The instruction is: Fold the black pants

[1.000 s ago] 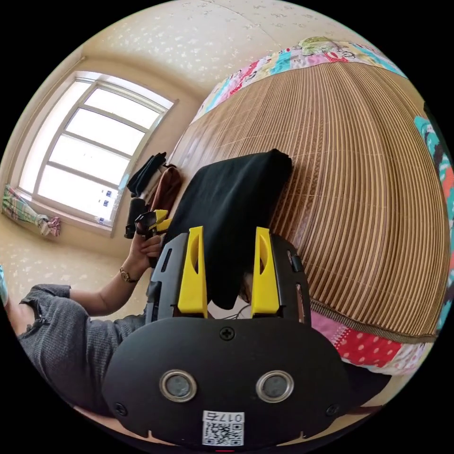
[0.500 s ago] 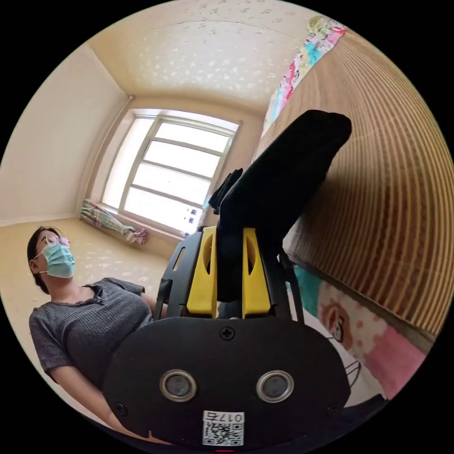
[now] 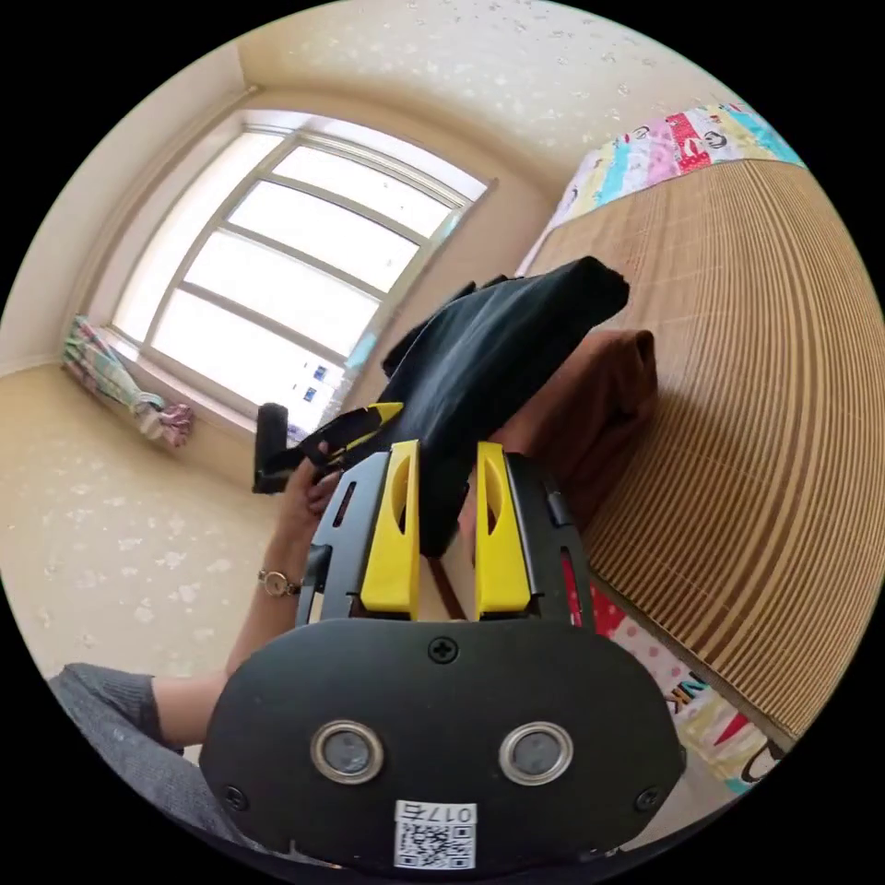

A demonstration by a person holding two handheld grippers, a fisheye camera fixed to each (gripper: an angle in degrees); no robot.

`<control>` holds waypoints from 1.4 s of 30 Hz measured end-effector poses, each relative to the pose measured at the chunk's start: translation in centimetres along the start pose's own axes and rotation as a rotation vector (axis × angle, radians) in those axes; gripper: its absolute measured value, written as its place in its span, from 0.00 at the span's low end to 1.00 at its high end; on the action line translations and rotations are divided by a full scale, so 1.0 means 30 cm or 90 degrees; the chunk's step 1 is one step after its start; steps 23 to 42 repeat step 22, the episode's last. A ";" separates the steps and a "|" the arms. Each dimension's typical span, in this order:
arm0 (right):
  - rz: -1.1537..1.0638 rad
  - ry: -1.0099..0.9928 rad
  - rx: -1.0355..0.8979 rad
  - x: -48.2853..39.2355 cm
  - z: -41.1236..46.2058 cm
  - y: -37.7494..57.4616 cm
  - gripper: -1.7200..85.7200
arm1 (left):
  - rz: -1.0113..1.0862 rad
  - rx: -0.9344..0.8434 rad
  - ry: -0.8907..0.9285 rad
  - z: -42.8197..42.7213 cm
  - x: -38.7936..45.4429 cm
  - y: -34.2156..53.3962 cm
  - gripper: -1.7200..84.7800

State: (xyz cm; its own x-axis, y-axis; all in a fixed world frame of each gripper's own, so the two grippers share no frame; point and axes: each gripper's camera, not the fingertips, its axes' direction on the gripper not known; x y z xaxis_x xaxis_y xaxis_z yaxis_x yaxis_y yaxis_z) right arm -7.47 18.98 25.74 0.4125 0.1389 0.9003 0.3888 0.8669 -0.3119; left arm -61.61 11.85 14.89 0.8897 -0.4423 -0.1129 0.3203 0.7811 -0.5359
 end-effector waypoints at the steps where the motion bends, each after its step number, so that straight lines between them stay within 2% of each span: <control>1: -0.011 -0.017 -0.024 0.023 0.008 0.047 0.11 | -0.020 -0.022 -0.034 0.039 -0.017 0.019 0.16; 2: -0.013 -0.025 -0.037 0.039 0.001 0.074 0.11 | -0.052 -0.004 -0.064 0.065 -0.031 0.091 0.18; 5: 0.045 0.014 -0.045 0.183 -0.165 0.240 0.12 | -0.031 0.202 -0.034 -0.053 0.020 0.387 0.17; 7: 0.157 0.095 0.031 0.356 -0.447 0.404 0.12 | -0.033 0.274 -0.053 -0.100 0.058 0.572 0.15; 9: 0.240 0.196 0.100 0.460 -0.695 0.535 0.12 | -0.009 0.341 0.017 -0.106 0.106 0.761 0.07; 11: 0.297 0.361 0.172 0.497 -0.954 0.660 0.13 | 0.047 0.386 0.108 -0.085 0.165 0.847 0.03; 13: 0.368 0.552 0.294 0.460 -1.273 0.794 0.13 | 0.117 0.361 0.204 -0.036 0.243 0.852 0.02; 15: 0.396 0.626 0.416 0.408 -1.470 0.874 0.14 | 0.182 0.289 0.303 0.037 0.375 0.791 0.01; 18: 0.427 0.564 0.573 0.404 -1.678 0.948 0.16 | 0.272 0.232 0.389 0.082 0.577 0.703 0.01; 21: 0.463 0.467 0.619 0.503 -1.733 0.946 0.17 | 0.351 0.207 0.444 0.087 0.772 0.638 0.01; 42: 0.461 0.442 0.623 0.541 -1.723 0.926 0.17 | 0.360 0.207 0.446 0.085 0.803 0.631 0.01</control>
